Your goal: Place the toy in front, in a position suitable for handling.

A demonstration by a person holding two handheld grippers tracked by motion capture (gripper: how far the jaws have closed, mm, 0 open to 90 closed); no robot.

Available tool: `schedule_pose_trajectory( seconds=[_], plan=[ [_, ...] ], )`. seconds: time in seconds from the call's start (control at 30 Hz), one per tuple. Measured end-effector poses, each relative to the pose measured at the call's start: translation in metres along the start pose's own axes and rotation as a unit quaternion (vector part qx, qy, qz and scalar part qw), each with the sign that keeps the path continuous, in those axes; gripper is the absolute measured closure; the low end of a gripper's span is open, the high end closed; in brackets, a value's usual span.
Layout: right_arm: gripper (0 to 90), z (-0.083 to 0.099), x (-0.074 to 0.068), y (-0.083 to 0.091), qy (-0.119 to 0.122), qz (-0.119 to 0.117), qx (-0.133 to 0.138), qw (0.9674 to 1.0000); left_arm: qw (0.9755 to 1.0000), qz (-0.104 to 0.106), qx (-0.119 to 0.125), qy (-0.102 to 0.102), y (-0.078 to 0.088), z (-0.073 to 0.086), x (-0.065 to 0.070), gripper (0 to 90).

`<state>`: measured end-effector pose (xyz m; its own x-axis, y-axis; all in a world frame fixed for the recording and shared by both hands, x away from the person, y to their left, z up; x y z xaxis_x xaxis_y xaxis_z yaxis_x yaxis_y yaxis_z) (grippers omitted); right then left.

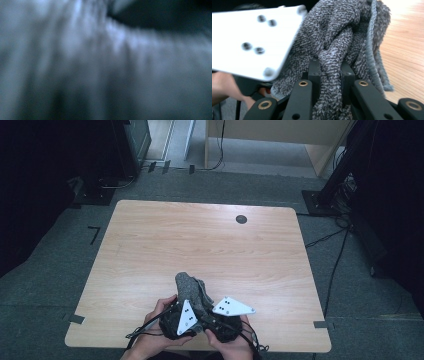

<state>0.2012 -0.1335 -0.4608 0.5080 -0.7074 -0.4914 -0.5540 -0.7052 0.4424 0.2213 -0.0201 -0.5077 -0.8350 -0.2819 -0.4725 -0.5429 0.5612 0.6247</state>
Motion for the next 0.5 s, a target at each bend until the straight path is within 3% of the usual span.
schedule_pose_trajectory(
  seconds=[0.07, 0.13, 0.2, 0.27, 0.37, 0.4, 0.43, 0.5],
  plan=[
    [77.7, -0.003, 0.008, 0.004, 0.000, 0.028, 0.009, 0.9996, 1.0000, -0.004, -0.004, -0.002, 0.000, 0.001, -0.001, 34.1],
    [77.6, -0.004, 0.011, 0.006, -0.005, 0.036, 0.010, 0.9993, 1.0000, -0.004, -0.004, -0.001, -0.001, 0.001, -0.001, 34.1],
    [77.2, -0.002, 0.005, 0.005, -0.002, 0.022, 0.004, 0.9997, 1.0000, -0.004, -0.004, -0.005, -0.001, -0.001, 0.001, 34.1],
    [77.0, 0.002, -0.005, 0.000, 0.003, -0.009, -0.013, 0.9999, 0.9999, -0.003, -0.002, -0.012, -0.001, -0.003, 0.002, 34.1],
    [77.1, 0.000, -0.005, 0.000, 0.003, -0.007, -0.011, 0.9999, 1.0000, -0.005, 0.000, -0.009, 0.001, -0.002, 0.000, 34.2],
    [77.2, -0.001, -0.001, 0.001, 0.001, -0.001, -0.005, 1.0000, 0.9999, -0.007, -0.004, -0.010, 0.001, -0.001, -0.001, 34.2],
    [77.3, -0.005, 0.010, 0.006, 0.000, 0.035, 0.011, 0.9993, 0.9999, -0.009, -0.004, -0.009, 0.002, -0.001, -0.002, 34.2],
    [77.3, -0.006, 0.013, 0.009, -0.005, 0.044, 0.015, 0.9989, 1.0000, -0.008, 0.000, -0.004, 0.001, -0.001, -0.002, 34.2]
  ],
)
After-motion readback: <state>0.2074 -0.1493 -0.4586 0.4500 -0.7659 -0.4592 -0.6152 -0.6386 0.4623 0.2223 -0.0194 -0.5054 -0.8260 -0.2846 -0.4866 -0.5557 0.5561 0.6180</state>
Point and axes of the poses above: each handheld gripper's, and its own axes: y roughly backward along the jaws, z roughly out of its underside, x roughly to its right, the point moved 5 cm from there along -y, roughly forward along the jaws, and after that the axes turned 15 degrees about -y, right-handed, at the moved point
